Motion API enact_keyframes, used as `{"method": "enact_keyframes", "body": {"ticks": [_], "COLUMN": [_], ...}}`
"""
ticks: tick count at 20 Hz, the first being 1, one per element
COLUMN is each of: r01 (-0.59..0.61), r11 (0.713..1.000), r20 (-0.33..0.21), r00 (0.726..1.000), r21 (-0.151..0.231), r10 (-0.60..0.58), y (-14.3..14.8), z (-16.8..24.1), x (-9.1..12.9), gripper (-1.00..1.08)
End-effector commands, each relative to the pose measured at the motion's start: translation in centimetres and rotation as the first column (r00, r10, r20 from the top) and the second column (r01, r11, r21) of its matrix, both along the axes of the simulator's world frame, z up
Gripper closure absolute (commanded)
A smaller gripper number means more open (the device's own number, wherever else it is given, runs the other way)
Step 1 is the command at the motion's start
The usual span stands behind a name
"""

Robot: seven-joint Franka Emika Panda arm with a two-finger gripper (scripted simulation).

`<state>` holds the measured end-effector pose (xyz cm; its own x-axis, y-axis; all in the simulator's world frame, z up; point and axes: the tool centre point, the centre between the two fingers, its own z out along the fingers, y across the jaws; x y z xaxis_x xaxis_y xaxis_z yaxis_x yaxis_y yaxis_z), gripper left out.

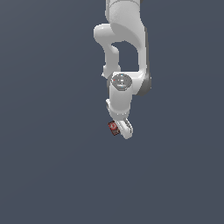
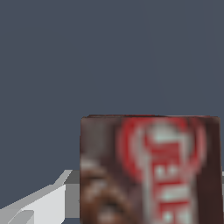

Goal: Pick up the object and move it to a goal position.

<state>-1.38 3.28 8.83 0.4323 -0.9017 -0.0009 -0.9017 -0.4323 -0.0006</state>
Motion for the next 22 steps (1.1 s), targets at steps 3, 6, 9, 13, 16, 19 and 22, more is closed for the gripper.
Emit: {"method": "enact_keyframes", "body": {"ticks": [3, 6, 9, 13, 16, 19, 22], "r01": [0.001, 0.002, 0.002, 0.002, 0.002, 0.001, 0.001], "r11": [1.000, 1.000, 1.000, 1.000, 1.000, 1.000, 1.000], "r20": [0.001, 0.000, 0.000, 0.000, 0.000, 0.000, 0.000], "r00": [1.000, 1.000, 1.000, 1.000, 1.000, 1.000, 1.000], "r21": [0.000, 0.000, -0.001, -0.001, -0.002, -0.002, -0.002], "r10": [-0.001, -0.002, -0.002, -0.002, -0.002, -0.001, -0.001], "y": [-1.7, -3.0, -4.2, -5.8, -6.9, -7.9, -8.8], "z": [4.6, 8.0, 11.5, 15.9, 19.1, 22.0, 24.4], "x": [0.4, 0.7, 1.1, 1.6, 1.9, 2.3, 2.7], "gripper": [1.08, 1.08, 1.08, 1.08, 1.08, 1.08, 1.08]}}
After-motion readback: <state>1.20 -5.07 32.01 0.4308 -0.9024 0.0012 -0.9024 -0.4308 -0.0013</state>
